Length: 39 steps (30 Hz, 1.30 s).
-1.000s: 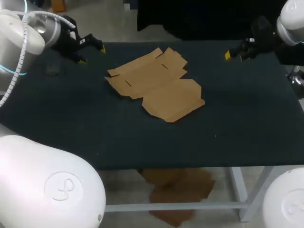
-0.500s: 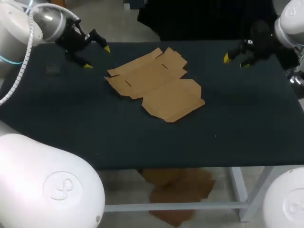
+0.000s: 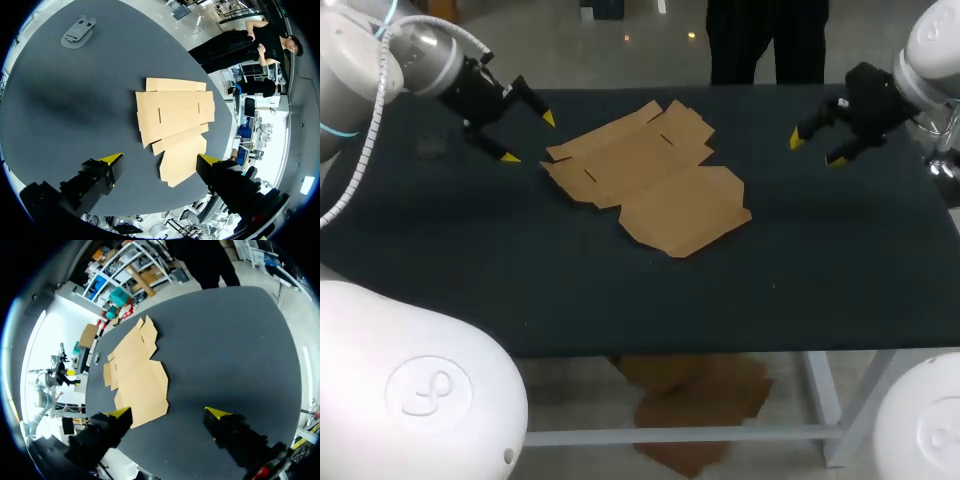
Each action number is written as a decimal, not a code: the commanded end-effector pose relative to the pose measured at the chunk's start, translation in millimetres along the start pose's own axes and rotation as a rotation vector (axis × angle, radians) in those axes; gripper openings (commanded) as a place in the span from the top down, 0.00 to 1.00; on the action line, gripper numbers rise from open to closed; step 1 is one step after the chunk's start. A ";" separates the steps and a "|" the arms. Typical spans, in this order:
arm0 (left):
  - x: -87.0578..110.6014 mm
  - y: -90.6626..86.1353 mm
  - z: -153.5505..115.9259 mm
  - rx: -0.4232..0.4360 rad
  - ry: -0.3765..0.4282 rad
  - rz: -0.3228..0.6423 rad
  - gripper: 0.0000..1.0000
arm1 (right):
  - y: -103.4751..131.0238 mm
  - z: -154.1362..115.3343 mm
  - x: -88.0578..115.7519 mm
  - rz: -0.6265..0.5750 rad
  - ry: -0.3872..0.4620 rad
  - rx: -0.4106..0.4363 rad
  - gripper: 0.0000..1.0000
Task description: Assemble the packaging by folding the flat box into shape, placing the metal phone stand inside, and closing the box properly
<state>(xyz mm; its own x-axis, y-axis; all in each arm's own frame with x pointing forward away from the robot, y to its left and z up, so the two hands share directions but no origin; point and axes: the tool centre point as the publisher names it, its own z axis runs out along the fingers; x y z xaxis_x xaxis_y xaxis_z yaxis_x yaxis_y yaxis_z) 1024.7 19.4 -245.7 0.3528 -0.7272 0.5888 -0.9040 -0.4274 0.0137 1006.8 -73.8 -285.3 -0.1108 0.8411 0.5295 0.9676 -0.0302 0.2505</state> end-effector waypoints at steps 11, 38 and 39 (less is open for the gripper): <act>-5.4 8.7 3.9 0.019 -0.037 0.014 0.00 | -6.7 2.6 -5.8 0.021 0.016 0.105 0.00; -22.5 2.7 63.4 -0.091 0.030 0.019 0.51 | -12.8 32.4 2.3 0.015 0.020 0.207 0.00; -22.9 2.0 66.2 -0.090 0.028 0.014 0.50 | -12.9 33.2 2.7 0.014 0.020 0.210 0.00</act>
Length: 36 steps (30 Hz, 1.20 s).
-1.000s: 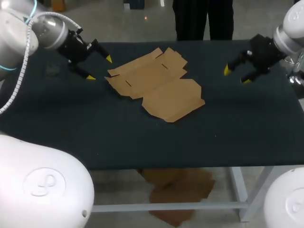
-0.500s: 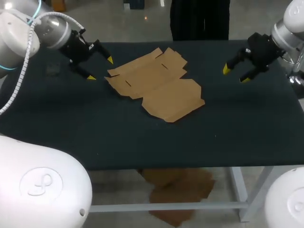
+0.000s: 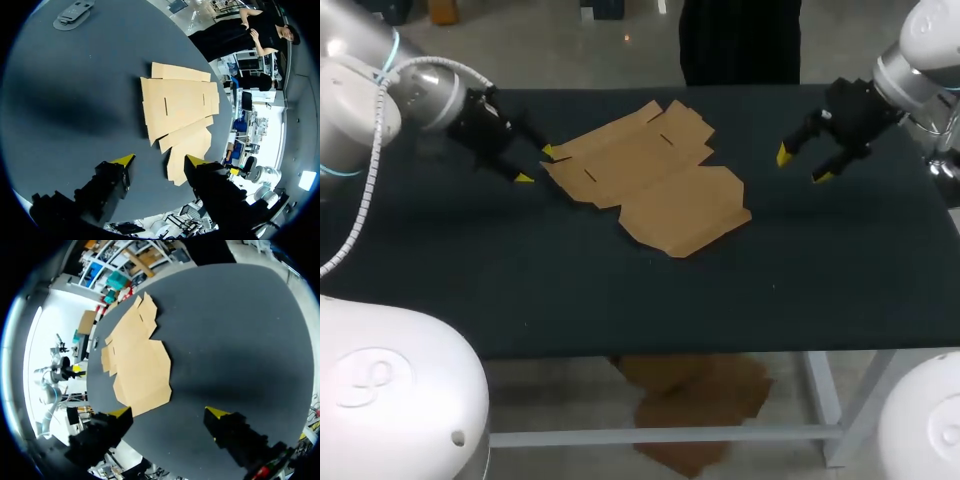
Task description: Assemble the packaging by folding the flat box into shape, placing the metal phone stand inside, and closing the box properly
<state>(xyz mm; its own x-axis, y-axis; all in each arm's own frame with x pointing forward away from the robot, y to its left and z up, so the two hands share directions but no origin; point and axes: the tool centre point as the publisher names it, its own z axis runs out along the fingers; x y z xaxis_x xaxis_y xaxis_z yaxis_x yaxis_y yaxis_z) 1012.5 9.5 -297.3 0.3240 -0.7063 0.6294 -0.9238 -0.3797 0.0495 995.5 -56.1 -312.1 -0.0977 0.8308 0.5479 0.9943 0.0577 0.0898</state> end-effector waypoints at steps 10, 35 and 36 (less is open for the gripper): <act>-9.4 -25.1 46.3 -0.075 -0.016 -0.048 0.20 | 5.1 5.3 3.2 -0.005 -0.005 0.038 0.00; -22.0 -47.3 87.4 -0.070 0.093 0.016 0.34 | 1.5 7.9 4.6 -0.014 0.004 0.065 0.00; -22.2 -48.4 88.7 -0.071 0.100 0.020 0.39 | 1.5 8.0 4.6 -0.014 0.005 0.066 0.00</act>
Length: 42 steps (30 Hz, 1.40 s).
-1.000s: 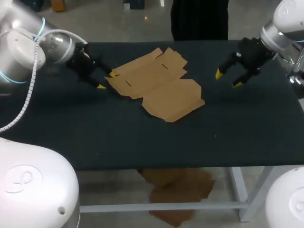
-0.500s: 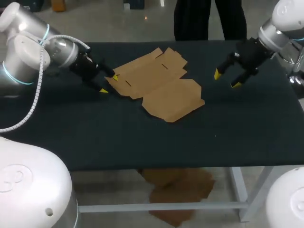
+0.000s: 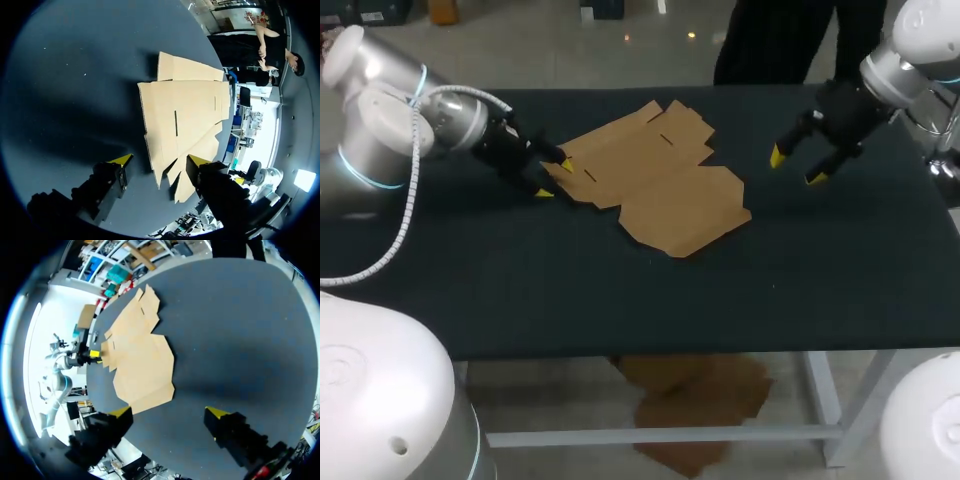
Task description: Assemble the packaging by folding the flat box into shape, placing the metal phone stand inside, and closing the box properly
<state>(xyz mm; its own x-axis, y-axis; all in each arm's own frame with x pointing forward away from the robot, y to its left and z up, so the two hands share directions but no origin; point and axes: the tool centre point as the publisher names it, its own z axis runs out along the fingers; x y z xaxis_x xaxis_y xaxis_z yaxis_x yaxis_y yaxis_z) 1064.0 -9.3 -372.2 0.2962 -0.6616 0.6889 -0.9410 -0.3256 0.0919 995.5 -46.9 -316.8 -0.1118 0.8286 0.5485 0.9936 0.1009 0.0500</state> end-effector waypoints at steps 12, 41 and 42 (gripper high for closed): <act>-5.2 -15.8 21.4 0.022 -0.019 0.008 1.00 | 0.6 0.0 -2.0 0.001 0.006 0.029 0.00; 6.6 -4.8 -4.5 -0.266 -0.246 0.397 1.00 | 4.2 2.9 2.8 0.010 -0.011 0.054 0.00; 7.9 -2.9 -5.2 -0.277 -0.255 0.424 1.00 | 4.0 3.0 3.2 0.010 -0.012 0.054 0.00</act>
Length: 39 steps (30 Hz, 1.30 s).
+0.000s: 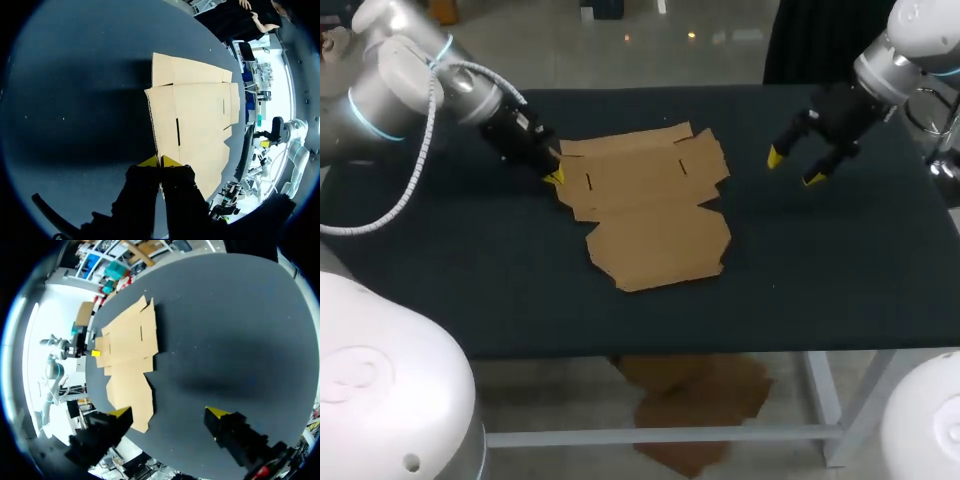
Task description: Assemble the packaging by folding the flat box into shape, placing the metal phone stand inside, and closing the box properly
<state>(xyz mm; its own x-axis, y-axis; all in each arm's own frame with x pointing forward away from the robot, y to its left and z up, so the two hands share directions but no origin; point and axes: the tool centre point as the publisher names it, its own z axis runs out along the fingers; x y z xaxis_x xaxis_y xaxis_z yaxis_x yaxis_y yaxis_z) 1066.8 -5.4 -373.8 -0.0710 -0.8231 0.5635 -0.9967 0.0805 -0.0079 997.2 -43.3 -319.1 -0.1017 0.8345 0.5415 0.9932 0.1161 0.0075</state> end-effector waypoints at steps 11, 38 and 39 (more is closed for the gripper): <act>18.6 5.0 -15.4 -0.194 -0.131 0.235 1.00 | 0.7 -0.2 7.5 -0.002 -0.012 0.020 0.00; 22.2 1.5 -6.2 -0.139 -0.164 0.368 0.00 | 4.1 9.4 9.5 0.001 -0.013 0.046 0.00; 20.4 2.2 -10.8 -0.103 -0.152 0.352 0.00 | 4.7 10.0 9.4 0.002 -0.012 0.048 0.00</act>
<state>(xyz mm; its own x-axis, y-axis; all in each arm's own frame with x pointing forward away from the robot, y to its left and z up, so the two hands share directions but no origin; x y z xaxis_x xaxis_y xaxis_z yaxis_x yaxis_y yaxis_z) 1073.7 -28.4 -355.4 -0.4413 -0.8090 0.3883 -0.8753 0.4835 0.0124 995.7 -29.6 -321.1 -0.1014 0.8432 0.5279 0.9908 0.1333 -0.0226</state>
